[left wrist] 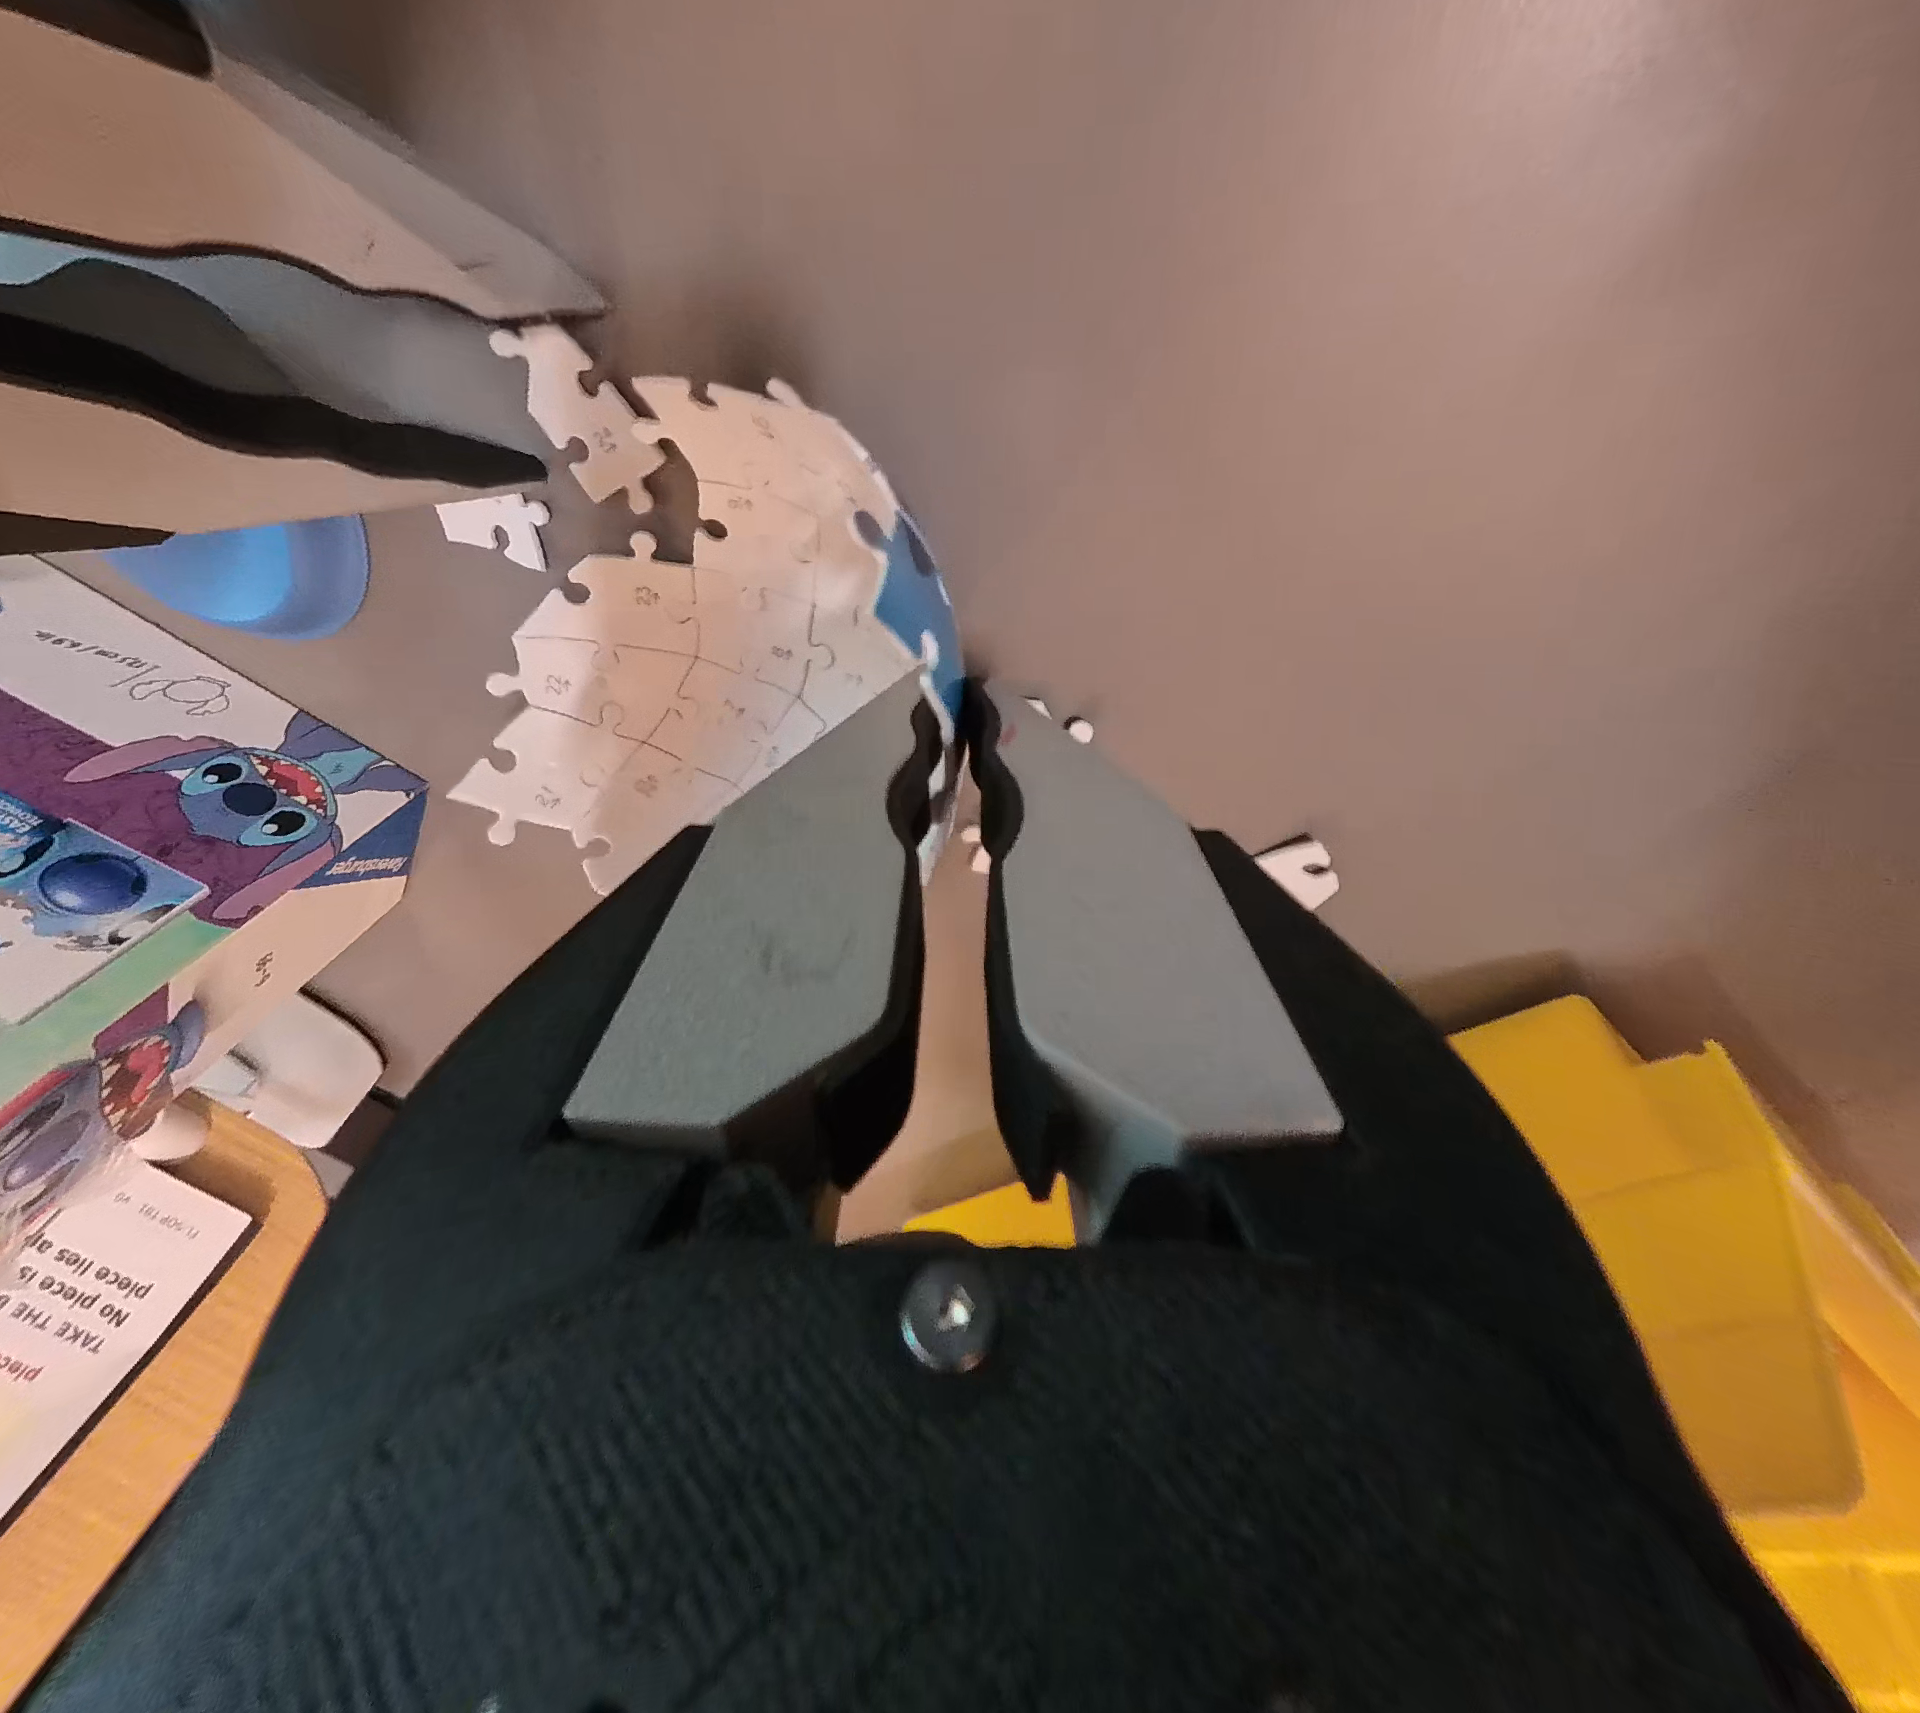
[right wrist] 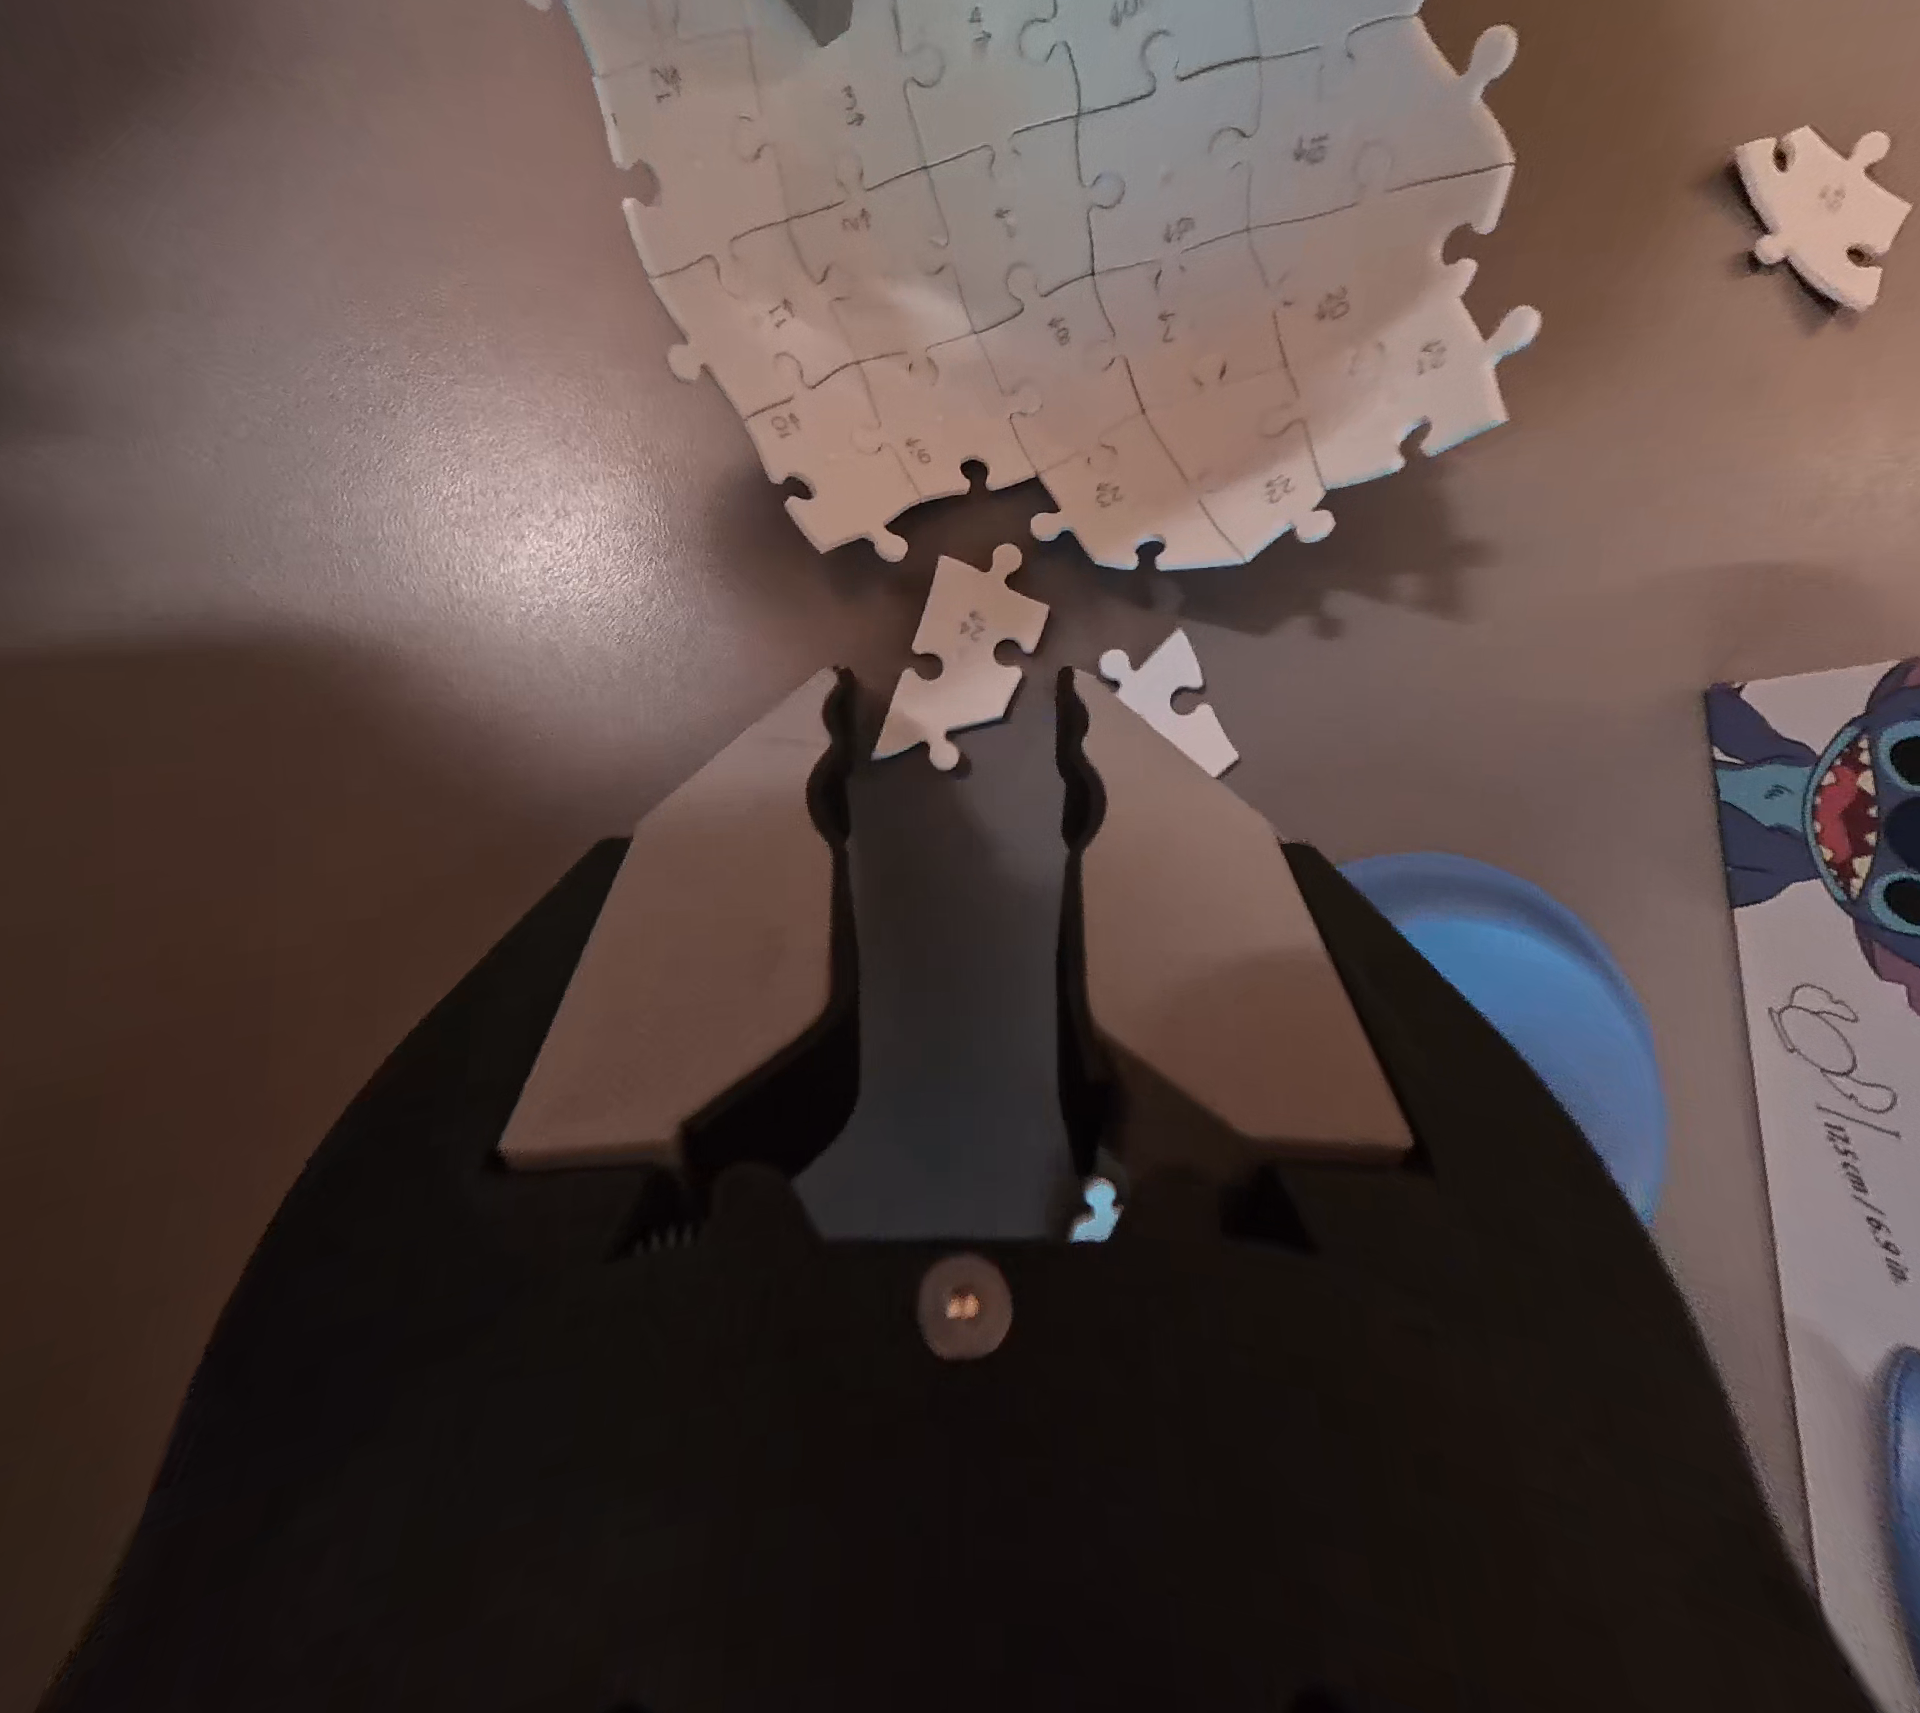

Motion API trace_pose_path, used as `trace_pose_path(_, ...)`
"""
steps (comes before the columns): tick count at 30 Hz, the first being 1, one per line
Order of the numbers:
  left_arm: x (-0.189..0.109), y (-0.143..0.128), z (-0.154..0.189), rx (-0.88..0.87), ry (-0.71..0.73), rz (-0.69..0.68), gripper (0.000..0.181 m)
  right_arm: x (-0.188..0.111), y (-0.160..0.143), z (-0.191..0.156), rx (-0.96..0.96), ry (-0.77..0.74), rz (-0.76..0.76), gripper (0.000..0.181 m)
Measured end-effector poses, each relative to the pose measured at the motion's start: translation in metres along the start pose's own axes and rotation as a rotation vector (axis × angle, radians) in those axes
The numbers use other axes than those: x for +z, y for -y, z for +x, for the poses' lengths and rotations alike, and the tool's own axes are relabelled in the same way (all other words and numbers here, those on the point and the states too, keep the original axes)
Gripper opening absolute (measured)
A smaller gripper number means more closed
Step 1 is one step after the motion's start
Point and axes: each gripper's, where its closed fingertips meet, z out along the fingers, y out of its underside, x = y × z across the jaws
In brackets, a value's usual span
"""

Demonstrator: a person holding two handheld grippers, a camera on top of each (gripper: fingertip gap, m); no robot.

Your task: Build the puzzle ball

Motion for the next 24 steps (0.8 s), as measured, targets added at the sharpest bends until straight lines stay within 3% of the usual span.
trace_pose_path(4, -0.001, 0.0, 0.0, 0.019, 0.0, -0.015, 0.001, 0.0, 0.001, 0.002, 0.015, -0.03, -0.005, 0.019)
trace_pose_path(9, -0.001, 0.0, 0.0, 0.036, -0.005, -0.022, 0.001, -0.002, -0.001, 0.004, -0.032, -0.04, -0.008, 0.019)
trace_pose_path(14, 0.0, 0.0, -0.001, 0.049, -0.004, -0.032, 0.001, -0.016, 0.017, 0.001, -0.205, -0.039, 0.035, 0.018)
trace_pose_path(24, 0.001, -0.002, -0.003, 0.068, 0.007, -0.051, 0.001, 0.0, 0.024, 0.01, -0.493, 0.06, -0.182, 0.018)
